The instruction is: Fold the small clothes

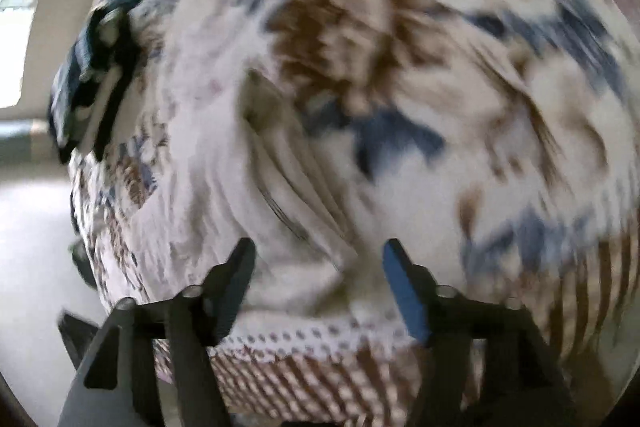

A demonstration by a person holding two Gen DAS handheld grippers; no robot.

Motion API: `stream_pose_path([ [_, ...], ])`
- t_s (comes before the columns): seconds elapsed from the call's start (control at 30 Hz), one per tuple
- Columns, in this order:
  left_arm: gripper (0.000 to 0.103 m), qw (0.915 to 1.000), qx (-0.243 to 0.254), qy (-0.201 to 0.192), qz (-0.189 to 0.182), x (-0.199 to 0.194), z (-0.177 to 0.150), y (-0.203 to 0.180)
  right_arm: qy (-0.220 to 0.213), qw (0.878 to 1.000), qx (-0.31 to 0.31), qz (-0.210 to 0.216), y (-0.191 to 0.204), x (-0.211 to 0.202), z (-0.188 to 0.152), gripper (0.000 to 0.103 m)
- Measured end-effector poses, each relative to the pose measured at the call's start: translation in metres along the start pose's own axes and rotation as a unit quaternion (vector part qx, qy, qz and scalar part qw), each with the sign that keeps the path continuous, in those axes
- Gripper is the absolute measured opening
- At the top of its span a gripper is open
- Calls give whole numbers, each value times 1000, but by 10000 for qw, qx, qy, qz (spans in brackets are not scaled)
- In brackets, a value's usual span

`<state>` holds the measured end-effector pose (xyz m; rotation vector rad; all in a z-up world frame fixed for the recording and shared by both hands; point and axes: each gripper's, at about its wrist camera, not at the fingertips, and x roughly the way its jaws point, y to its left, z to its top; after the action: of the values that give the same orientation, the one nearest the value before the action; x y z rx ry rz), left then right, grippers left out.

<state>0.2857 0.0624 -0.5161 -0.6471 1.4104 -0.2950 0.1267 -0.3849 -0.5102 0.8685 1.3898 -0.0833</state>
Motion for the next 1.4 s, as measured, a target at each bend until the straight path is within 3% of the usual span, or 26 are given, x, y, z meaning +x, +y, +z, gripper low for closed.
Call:
stream_pose_path([
  [0.13,63,9975,626,315,131,50,34,-9,99,9988,-436,184,9,36,28,73],
  [0.2,63,9965,597,592,-33,74,38,-4,329,9979,-402,382,5,56,37,73],
  [0.27,62,9969,586,513,-95,79,36,-3,478,9966,-254,620,-1,72,41,73],
  [0.3,62,9973,580,422,-135,78,34,-3,443,9961,-127,753,-4,74,42,71],
  [0.33,59,9979,555,311,-147,76,32,-2,367,9952,-15,902,-4,76,41,57],
  [0.4,17,9982,531,129,-244,71,27,-2,356,9934,99,1084,-2,80,37,30],
  [0.47,14,9982,525,-51,-273,64,24,-4,246,9936,145,1097,2,76,32,23],
  [0.63,13,9972,649,-233,-302,41,27,-25,125,9947,-45,1021,25,51,26,20],
  [0.87,13,9924,946,-673,-402,-33,61,-63,29,9919,-576,1130,102,5,40,20],
  [0.97,13,9895,938,-999,-465,-68,94,-73,-105,9882,-769,1320,145,-9,59,20],
  [1.1,13,9826,1052,-1440,-518,-104,163,-92,-393,9801,-1107,1599,226,-18,104,20],
  [1.13,13,9804,1110,-1544,-512,-110,184,-96,-393,9801,-1107,1599,226,-18,104,20],
  [1.2,13,9759,1207,-1747,-509,-121,229,-103,-625,9737,-1320,1750,288,-13,145,20],
  [1.4,13,9700,1168,-2091,-414,-123,372,-106,-1045,9650,-1603,1794,400,22,239,20],
])
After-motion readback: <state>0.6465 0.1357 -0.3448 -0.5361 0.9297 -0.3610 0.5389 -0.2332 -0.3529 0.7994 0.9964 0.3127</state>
